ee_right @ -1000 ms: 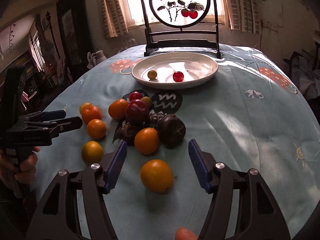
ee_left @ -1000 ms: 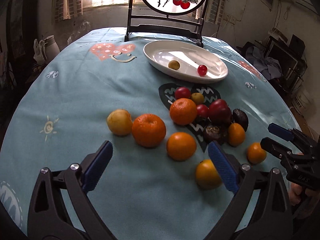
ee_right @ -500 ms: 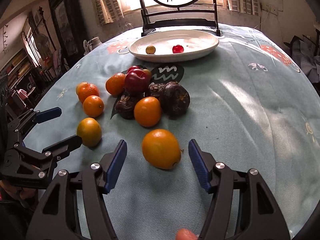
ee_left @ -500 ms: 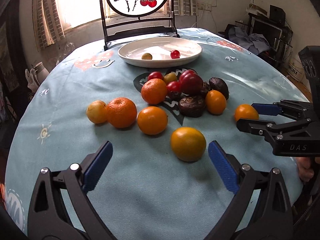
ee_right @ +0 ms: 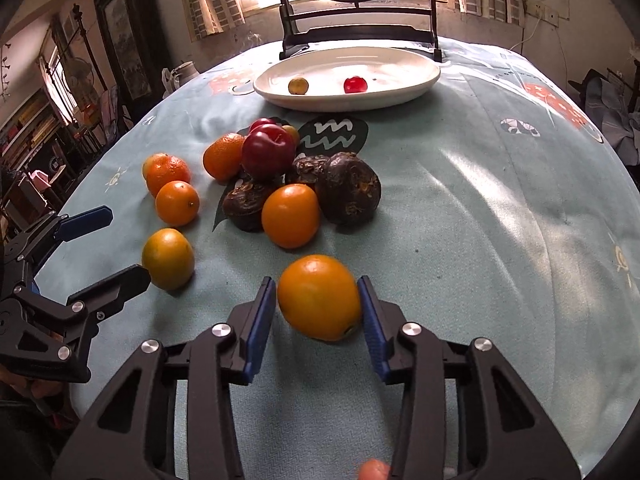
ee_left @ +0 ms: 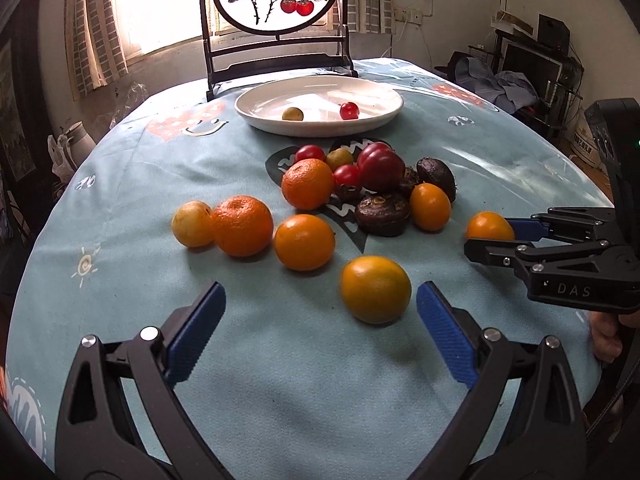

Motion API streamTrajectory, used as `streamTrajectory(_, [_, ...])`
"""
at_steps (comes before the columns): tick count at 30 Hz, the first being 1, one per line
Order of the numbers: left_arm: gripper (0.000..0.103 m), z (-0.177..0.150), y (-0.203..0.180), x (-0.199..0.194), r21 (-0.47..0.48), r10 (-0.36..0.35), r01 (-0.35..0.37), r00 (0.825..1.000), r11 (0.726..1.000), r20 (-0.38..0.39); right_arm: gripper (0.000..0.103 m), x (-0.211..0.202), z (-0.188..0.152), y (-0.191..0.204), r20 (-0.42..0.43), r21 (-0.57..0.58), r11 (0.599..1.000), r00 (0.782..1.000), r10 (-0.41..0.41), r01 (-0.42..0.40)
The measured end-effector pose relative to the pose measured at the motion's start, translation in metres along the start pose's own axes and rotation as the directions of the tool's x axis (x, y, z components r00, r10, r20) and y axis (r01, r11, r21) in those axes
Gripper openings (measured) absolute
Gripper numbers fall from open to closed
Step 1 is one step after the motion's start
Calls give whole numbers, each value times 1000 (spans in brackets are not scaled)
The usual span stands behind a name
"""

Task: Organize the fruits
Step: 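Grasp an orange tomato with the right tool while the left tool approaches a large yellow fruit, then grasp the large yellow fruit with the left tool, carry both fruits into the plate and release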

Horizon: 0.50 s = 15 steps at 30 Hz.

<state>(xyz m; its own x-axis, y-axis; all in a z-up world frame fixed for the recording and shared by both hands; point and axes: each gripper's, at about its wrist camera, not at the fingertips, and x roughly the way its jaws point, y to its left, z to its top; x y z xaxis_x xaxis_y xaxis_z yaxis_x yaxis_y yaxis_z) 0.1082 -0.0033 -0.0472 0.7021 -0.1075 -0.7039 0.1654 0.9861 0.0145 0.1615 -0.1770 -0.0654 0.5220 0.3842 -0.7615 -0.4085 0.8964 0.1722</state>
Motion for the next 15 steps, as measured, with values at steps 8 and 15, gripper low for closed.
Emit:
streamTrajectory(8, [79,1,-8,7,47,-103,105,994,993,-40,39,-2,-1,-12,15,71,996,998,60,-61])
streamTrajectory(15, [62,6,-14,21,40,-131,135,987,990,-94,39,-1,-1,-13,11,78,994,997,80,-81])
